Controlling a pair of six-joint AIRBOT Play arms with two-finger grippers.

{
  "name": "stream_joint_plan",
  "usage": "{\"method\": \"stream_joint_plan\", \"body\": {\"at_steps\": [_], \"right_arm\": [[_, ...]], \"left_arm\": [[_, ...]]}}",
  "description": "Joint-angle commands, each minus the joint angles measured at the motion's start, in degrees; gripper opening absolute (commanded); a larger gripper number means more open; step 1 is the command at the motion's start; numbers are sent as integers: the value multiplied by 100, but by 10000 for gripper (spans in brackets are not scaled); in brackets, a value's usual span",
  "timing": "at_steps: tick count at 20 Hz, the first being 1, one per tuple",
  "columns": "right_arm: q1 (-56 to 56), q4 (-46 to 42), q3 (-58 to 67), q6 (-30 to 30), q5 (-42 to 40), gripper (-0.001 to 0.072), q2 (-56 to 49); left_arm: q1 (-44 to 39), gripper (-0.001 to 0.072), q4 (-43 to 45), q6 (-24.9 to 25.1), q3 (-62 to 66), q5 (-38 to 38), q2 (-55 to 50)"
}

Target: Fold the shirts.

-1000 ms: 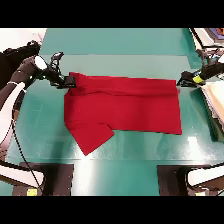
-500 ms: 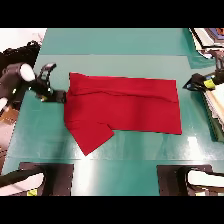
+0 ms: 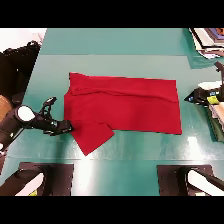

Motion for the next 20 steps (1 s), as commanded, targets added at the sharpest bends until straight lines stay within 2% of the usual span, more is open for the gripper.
{"method": "stream_joint_plan", "body": {"at_steps": [1,7,8,9,10,11,16,17,18,20], "right_arm": [[70,15,-155,-2,-55,346,197],[70,20,-153,0,142,346,199],[70,11,-155,0,238,345,199],[50,-11,-155,-4,361,346,197],[-11,-11,-157,-7,492,345,197],[-116,-17,-162,-52,612,346,197],[-1086,-522,-1215,-61,632,352,479],[-1305,-549,-1576,-61,584,453,503],[-1504,-479,-1882,-61,525,505,461],[-1749,-278,-2369,-114,365,502,243]], "left_arm": [[-7,534,-457,20,-317,413,116],[-264,532,-848,13,-527,1003,116],[-264,468,-953,15,-527,1080,116],[-264,232,-1010,13,-509,1097,116],[-264,60,-1014,17,-466,1054,118],[-264,25,-1008,22,-398,964,142],[-264,25,-997,400,166,376,195],[-264,25,-999,431,236,387,195],[-264,25,-1005,428,264,439,195],[-264,25,-1001,428,269,518,195]]}}
